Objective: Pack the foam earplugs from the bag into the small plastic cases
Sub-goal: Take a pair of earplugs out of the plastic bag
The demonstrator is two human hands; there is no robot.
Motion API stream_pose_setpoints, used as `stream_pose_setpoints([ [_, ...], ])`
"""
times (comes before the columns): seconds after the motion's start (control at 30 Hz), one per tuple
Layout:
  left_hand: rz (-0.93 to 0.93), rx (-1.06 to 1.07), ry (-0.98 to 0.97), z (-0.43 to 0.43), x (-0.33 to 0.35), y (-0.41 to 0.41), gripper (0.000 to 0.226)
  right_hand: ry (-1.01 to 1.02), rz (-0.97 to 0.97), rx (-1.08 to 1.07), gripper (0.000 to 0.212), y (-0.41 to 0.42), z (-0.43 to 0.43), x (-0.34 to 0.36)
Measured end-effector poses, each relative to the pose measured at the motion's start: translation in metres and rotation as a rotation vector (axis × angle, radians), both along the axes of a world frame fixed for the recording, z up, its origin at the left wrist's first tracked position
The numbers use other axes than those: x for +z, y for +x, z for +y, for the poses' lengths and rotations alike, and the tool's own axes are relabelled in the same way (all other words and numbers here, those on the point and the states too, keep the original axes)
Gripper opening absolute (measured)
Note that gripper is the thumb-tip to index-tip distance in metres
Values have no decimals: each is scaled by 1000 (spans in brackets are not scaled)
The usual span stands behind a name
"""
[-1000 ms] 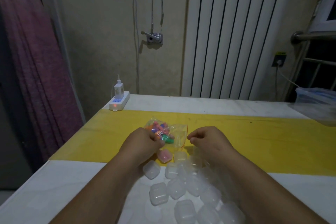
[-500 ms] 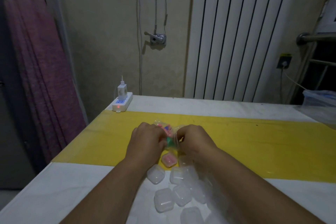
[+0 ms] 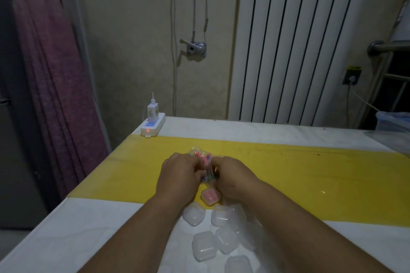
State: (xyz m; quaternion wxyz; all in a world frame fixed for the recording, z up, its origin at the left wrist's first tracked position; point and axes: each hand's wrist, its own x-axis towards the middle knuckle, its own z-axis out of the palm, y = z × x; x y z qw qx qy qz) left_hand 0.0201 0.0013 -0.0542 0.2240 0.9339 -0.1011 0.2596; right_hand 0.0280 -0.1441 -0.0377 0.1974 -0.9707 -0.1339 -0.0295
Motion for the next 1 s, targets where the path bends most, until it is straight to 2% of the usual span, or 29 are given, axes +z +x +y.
stream_pose_setpoints([
  [0.07, -11, 6, -3, 0, 1, -2, 6, 69, -18, -34, 12, -1, -6, -2],
  [0.2, -7, 3, -17, -2, 5, -7, 8, 260, 4, -97, 22, -3, -14, 0],
  [0.37, 11, 5, -26, -3, 3, -4, 8, 250, 1, -112, 11, -9, -16, 7],
  [0.47, 13, 0, -16, -2, 1, -3, 9, 280, -38, -191, 2, -13, -21, 13],
  [0.57, 14, -11, -17, -2, 3, -4, 13, 492, -28, -277, 7, -23, -29, 19],
  [0.7, -90, -89, -251, -11, 15, -13, 17, 967, 93, -237, 2, -50, -40, 28],
  [0.8, 64, -325, -601, -24, 23, -28, 29, 1172, 183, -171, 5, -67, -47, 32],
  [0.87, 184, -418, -723, -30, 28, -37, 32, 1225, 206, -149, 8, -72, -51, 30],
  [1.0, 214, -428, -652, -35, 31, -42, 26, 1063, 130, -116, 9, -74, -53, 24],
])
